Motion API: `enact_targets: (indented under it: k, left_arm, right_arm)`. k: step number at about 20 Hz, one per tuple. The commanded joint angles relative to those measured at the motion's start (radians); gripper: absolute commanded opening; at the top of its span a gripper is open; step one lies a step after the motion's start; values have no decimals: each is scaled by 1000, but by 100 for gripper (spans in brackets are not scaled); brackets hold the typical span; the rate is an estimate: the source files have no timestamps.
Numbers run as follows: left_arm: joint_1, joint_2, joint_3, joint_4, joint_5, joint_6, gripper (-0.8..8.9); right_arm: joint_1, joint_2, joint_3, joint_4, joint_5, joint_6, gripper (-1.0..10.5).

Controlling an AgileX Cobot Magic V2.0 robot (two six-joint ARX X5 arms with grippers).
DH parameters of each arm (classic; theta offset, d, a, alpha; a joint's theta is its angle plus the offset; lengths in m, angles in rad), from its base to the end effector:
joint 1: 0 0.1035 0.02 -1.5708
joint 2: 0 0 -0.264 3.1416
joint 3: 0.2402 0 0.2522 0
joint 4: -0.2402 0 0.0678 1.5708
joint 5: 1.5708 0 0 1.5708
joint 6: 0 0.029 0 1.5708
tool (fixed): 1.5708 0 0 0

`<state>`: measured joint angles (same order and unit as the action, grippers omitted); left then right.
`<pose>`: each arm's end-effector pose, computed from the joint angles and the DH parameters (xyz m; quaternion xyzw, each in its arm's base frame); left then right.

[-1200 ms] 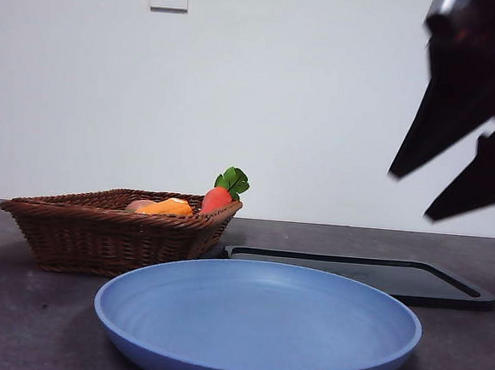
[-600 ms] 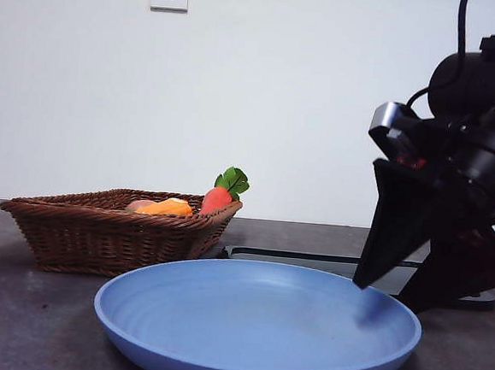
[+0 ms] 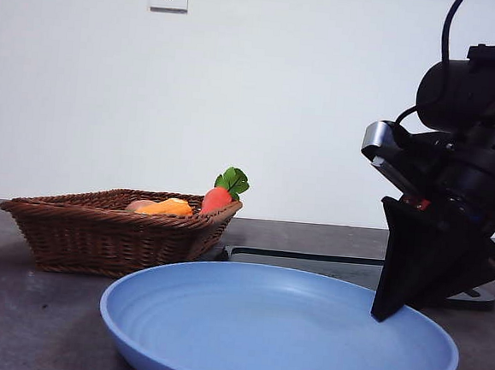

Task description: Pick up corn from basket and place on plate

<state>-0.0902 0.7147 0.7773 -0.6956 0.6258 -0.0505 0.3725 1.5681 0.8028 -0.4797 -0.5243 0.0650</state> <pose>0.1329 -0.0291 0.2977 -0.1048 0.3085 -0.3253 0.8877 0.2436 0.1108 0.1531 0.0680 0.5925 0.3331 0.7303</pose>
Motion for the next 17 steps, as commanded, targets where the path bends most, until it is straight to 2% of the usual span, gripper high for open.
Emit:
enact_targets:
  k: [1, 6, 10, 17]
  left_arm:
    - [-13, 29, 19, 41, -1, 3, 438]
    - [-89, 155, 75, 106, -109, -11, 438]
    - [-171, 339, 185, 142, -235, 9, 438]
    - [-262, 753, 437, 148, -421, 66, 438]
  right_arm:
    - [5, 2, 13, -14, 5, 28, 2]
    - [3, -172, 13, -128, 6, 27, 2]
    - [-31, -346, 13, -213, 9, 28, 2]
    - [-187, -553, 13, -241, 9, 40, 2]
